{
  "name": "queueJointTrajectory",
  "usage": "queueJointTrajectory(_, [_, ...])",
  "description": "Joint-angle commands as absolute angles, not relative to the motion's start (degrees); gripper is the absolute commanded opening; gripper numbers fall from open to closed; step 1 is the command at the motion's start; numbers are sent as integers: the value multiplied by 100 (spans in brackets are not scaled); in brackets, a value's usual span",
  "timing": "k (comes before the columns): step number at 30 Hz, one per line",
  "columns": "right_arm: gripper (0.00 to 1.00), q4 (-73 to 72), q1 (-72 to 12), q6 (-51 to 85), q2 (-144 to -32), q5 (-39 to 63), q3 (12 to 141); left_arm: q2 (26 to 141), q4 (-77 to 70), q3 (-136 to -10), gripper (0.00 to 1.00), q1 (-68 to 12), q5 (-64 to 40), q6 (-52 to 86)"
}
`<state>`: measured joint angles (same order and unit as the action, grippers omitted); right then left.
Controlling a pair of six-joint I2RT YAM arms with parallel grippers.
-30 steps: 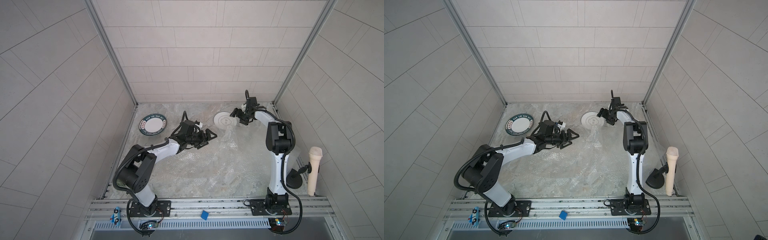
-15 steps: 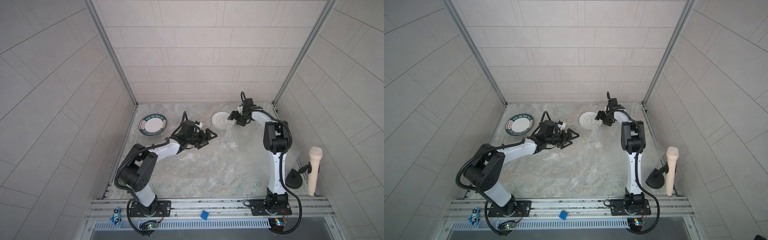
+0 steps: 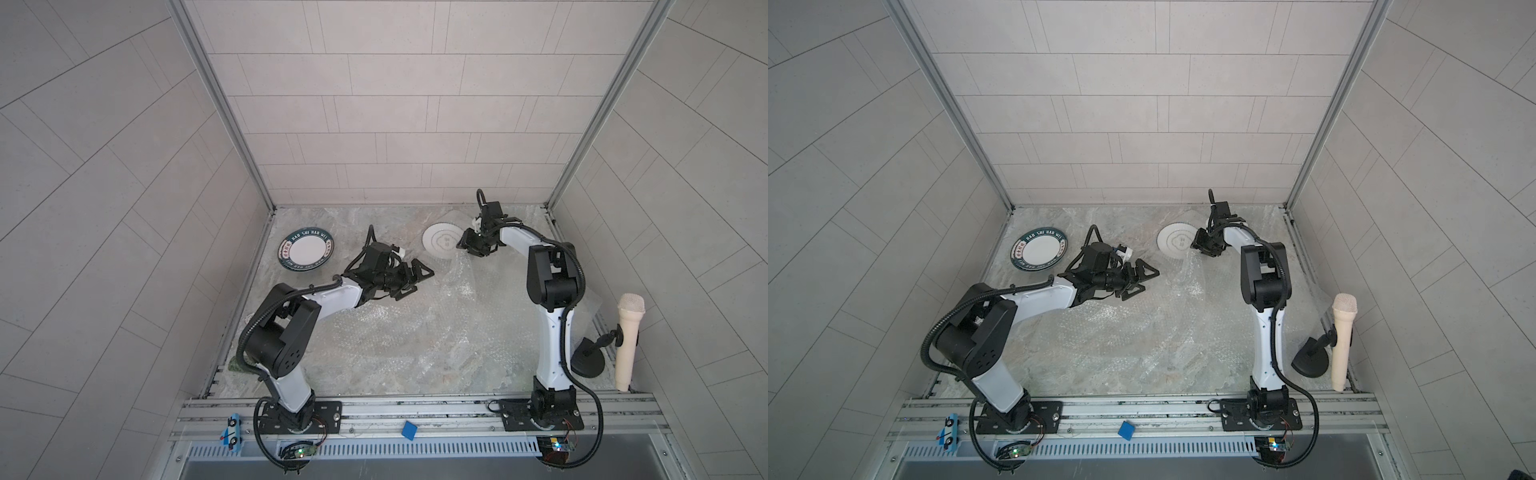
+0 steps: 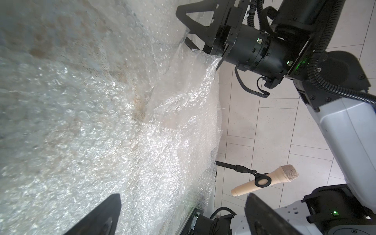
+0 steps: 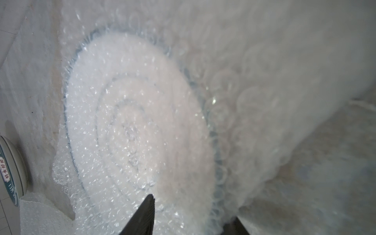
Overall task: Unpack dinner plates from bubble wrap
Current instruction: Pick up the bubble wrap from the center of the board.
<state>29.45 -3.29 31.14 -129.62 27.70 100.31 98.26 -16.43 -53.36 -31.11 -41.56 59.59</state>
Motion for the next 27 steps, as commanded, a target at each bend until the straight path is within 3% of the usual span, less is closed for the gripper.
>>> queueJointTrajectory(1, [40, 3016, -352, 3260, -13198, 2584, 10043, 9778, -1793, -5424, 100, -3050, -4230, 6047])
queueJointTrajectory(11, [8, 2927, -344, 3457, -13132, 2923, 10369, 9380, -1144, -5219, 100, -2629, -4026, 5737])
queueJointTrajectory(17, [0, 3120, -373, 3472, -12918, 2890, 10600, 9101, -754, -5099, 100, -2403, -3929, 5497])
queueJointTrajectory(27, [0, 3362, -402, 3607, -12138, 2987, 10919, 8605, -21, -5101, 100, -1914, -3761, 5055])
